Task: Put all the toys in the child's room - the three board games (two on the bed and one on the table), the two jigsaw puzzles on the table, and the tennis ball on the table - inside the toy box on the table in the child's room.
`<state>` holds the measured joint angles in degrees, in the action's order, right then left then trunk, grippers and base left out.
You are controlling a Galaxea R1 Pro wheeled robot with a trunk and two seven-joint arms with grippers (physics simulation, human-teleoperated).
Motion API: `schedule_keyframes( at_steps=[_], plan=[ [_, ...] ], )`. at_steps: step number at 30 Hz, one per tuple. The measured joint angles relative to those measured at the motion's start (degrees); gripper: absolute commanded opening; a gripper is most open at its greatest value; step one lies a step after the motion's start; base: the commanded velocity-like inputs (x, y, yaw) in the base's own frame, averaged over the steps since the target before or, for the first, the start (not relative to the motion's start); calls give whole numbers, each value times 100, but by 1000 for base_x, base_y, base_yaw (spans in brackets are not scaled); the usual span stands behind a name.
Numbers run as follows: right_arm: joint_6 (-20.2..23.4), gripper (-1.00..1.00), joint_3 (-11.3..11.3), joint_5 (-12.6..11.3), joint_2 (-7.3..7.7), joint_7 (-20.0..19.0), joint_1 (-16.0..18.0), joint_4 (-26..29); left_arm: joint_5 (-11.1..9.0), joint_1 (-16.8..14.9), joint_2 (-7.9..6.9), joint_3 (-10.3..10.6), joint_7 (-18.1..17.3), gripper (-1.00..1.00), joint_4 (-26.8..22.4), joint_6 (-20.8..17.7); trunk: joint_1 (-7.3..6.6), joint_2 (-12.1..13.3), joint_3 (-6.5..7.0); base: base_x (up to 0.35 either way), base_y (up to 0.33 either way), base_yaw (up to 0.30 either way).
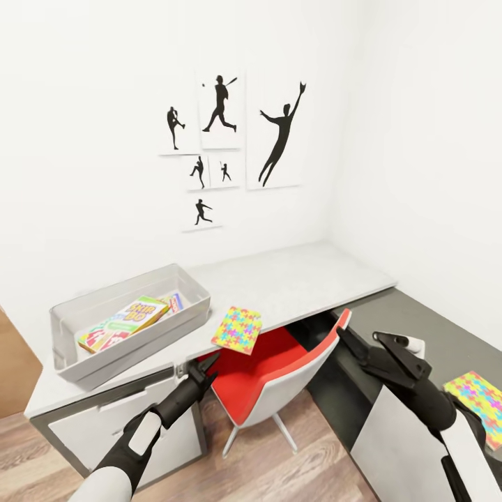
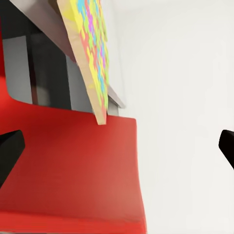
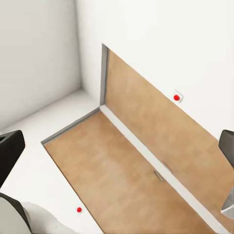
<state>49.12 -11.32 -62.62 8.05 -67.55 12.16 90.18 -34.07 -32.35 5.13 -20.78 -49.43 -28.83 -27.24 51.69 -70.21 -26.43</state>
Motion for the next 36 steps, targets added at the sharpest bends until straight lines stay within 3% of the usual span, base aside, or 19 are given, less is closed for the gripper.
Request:
schedule_keyframes(
  at_steps=[10, 36],
  plan=[
    [-35, 100, 18, 7, 22, -4, 19, 0, 0, -3, 0, 15, -1, 100, 1, -7, 0, 0, 0, 210, -88, 0],
    [-41, 100, 35, 43, 19, -4, -11, 0, -5, 0, 0, 13, -11, 100, 1, -6, 1, 0, 0, 8, -2, 0]
  ],
)
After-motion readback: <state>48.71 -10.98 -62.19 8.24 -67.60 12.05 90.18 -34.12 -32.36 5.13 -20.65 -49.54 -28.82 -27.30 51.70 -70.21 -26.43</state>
